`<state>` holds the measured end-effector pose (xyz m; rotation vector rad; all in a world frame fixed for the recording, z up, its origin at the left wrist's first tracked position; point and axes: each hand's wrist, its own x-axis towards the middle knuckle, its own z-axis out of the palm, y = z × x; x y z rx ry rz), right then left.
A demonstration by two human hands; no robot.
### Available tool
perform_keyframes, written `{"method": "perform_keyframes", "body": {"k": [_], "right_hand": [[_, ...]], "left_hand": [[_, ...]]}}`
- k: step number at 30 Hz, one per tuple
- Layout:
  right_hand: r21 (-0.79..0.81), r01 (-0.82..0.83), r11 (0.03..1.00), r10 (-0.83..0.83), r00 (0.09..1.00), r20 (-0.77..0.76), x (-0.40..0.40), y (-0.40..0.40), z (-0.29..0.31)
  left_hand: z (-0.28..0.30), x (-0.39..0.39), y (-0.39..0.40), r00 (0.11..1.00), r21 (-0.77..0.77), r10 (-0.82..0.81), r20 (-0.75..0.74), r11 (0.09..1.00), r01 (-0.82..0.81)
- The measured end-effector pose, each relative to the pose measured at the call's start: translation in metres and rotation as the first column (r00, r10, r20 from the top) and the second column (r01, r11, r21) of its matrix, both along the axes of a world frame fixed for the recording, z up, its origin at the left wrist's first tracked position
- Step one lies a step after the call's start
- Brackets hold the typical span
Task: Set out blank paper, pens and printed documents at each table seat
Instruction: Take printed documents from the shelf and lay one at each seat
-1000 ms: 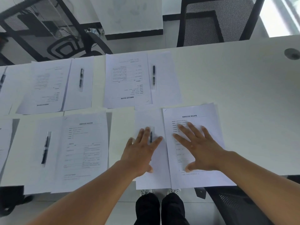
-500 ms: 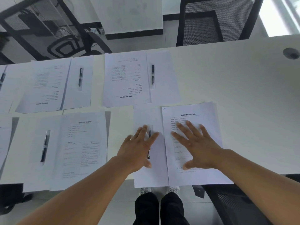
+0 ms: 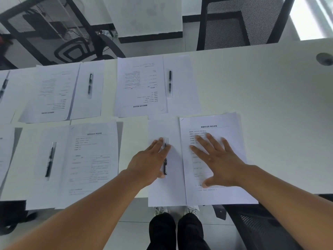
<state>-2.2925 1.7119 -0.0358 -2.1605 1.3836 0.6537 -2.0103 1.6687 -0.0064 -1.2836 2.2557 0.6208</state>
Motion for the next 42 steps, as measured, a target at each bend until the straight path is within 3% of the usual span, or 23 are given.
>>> {"method": "perform_keyframes", "body": {"k": [11, 22, 32, 42], "right_hand": [[-0.013, -0.016, 1.000, 0.016, 1.000, -0.022, 0.001, 0.000, -0.001], [-0.046, -0.041, 0.998, 0.041, 0.999, -0.001, 0.019, 0.000, 0.029], [-0.114, -0.144, 0.983, 0.160, 0.976, 0.145, 0.111, -0.028, 0.095], [-0.212, -0.218, 0.953, 0.254, 0.953, 0.163, 0.213, -0.033, 0.150]], "left_hand": [[0.001, -0.001, 0.002, 0.998, -0.078, -0.056, 0.003, 0.995, 0.056], [0.028, 0.026, 0.010, 0.998, -0.121, -0.010, 0.061, 0.992, 0.018], [0.103, 0.103, 0.039, 0.981, -0.234, 0.130, 0.146, 0.968, -0.093], [0.142, 0.181, 0.054, 0.957, -0.279, 0.251, 0.143, 0.938, -0.205]]}}
